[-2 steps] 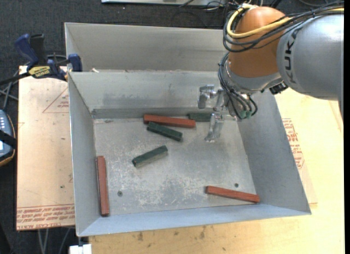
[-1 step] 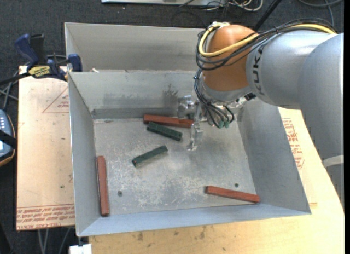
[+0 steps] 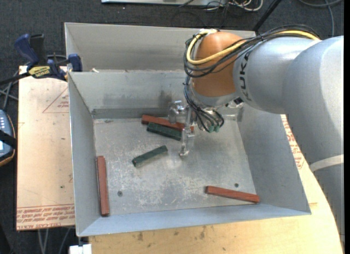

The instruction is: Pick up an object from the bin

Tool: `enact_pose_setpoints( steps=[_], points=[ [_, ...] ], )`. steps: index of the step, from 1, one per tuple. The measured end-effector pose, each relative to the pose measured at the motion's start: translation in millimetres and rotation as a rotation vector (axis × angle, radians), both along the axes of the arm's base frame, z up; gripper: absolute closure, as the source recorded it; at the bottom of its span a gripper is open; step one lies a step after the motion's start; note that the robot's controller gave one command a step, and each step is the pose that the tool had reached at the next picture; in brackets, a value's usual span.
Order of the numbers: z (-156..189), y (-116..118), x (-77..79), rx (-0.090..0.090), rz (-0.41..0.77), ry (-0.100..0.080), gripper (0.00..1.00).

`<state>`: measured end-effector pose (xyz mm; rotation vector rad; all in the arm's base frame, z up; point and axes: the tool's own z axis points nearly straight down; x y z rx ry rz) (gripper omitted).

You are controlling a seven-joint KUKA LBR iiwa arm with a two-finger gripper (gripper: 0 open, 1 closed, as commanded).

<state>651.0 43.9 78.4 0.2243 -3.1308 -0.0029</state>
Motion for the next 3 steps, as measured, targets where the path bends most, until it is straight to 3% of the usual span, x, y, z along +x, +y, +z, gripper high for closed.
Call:
enact_pose_setpoints(
  steps=[1, 2, 3],
  points=[
    [40.8, 34.8, 5.5, 0.002, -0.043, -0.010, 0.00],
    [-2.3, 22.6, -5.1, 0.000, -0.105, -0.006, 0.00],
    [-4.3, 14.9, 5.3, 0.003, -0.353, -0.010, 1.00]
  ],
)
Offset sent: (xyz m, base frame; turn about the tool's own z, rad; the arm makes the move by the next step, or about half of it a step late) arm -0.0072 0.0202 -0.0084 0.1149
